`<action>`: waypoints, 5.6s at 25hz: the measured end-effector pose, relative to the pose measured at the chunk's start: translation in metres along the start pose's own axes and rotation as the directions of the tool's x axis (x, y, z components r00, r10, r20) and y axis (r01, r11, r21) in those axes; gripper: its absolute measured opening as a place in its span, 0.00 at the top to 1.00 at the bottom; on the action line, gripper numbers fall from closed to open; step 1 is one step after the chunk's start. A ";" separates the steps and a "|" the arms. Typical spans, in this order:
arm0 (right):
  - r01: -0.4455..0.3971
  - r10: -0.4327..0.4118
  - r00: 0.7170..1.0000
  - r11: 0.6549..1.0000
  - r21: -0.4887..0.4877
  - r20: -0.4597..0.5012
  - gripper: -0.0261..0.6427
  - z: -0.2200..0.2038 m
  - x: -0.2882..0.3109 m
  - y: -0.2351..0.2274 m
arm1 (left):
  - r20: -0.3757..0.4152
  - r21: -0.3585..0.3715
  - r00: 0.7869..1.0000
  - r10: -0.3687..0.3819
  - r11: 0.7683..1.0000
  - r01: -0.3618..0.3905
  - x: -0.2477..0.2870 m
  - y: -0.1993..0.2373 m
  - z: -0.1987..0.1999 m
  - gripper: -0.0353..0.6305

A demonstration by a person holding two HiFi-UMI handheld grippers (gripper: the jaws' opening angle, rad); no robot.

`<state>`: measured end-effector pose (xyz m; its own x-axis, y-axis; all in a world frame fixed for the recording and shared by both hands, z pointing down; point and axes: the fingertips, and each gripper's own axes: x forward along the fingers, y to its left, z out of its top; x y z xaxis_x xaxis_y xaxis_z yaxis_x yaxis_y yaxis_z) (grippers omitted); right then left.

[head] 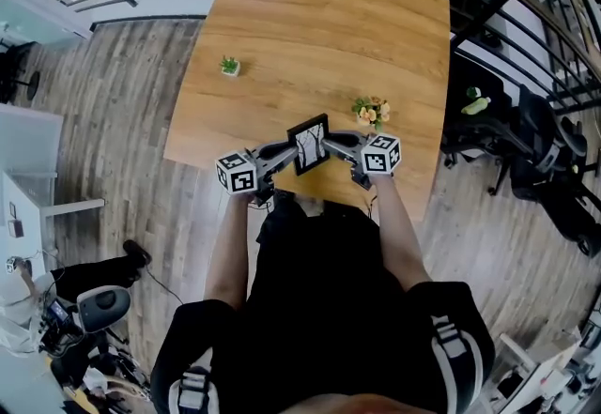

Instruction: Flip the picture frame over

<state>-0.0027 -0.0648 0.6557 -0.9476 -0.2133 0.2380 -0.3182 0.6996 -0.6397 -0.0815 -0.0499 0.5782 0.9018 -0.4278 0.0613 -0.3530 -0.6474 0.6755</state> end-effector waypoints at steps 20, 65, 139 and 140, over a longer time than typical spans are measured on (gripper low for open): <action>0.375 -0.378 0.919 0.926 0.047 0.115 0.82 0.015 0.024 -0.033 | -0.088 0.071 0.972 0.218 0.975 -0.212 0.010 0.078 0.027 0.83; 0.589 -0.606 0.793 0.789 0.171 0.061 0.82 -0.038 0.065 -0.104 | -0.268 0.129 0.850 0.454 0.891 -0.435 0.029 0.190 -0.023 0.82; 0.701 -0.702 0.712 0.709 0.082 -0.020 0.95 -0.021 0.057 -0.122 | -0.213 0.304 0.798 0.564 0.814 -0.495 0.024 0.208 -0.017 0.82; 0.702 -0.702 0.711 0.708 0.076 -0.020 0.95 -0.022 0.056 -0.119 | -0.212 0.306 0.800 0.562 0.815 -0.491 0.022 0.206 -0.017 0.83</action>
<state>-0.0174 -0.1454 0.7614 -0.4500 -0.6293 0.6335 -0.8925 0.2943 -0.3417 -0.1304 -0.1816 0.7308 0.5759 -0.5717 0.5844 -0.8072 -0.5109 0.2956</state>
